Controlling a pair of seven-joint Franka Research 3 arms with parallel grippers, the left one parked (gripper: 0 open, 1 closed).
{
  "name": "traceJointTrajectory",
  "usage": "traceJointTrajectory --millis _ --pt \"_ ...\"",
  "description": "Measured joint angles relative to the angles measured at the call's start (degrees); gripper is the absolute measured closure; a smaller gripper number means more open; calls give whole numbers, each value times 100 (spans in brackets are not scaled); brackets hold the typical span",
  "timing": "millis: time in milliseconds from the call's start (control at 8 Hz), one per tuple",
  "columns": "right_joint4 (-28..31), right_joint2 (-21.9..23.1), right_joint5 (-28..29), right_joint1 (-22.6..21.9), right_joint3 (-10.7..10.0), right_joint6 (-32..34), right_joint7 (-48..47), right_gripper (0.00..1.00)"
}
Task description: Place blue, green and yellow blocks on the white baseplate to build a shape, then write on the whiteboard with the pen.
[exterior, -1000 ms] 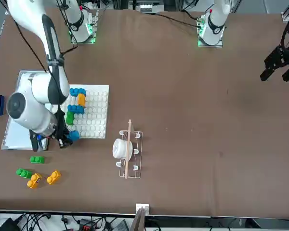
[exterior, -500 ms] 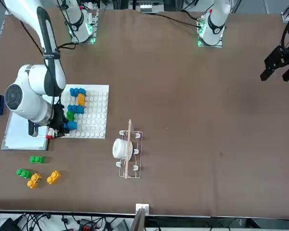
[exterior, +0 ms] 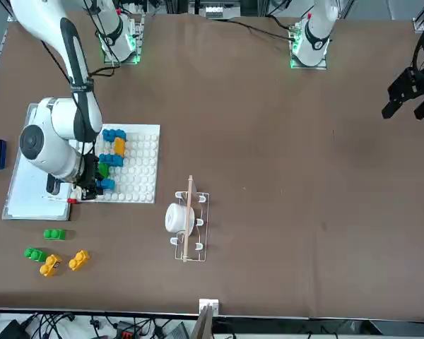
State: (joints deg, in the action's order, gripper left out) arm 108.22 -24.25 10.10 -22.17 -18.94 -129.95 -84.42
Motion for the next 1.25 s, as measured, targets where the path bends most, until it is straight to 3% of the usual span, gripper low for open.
traceJointTrajectory --millis 375,750,1250 --pt "5 -279 -139 -113 5 -103 -144 60" --pt "9 -303 -503 -238 4 -123 -606 60" --pt "103 -305 -588 -263 -6 -261 -681 60"
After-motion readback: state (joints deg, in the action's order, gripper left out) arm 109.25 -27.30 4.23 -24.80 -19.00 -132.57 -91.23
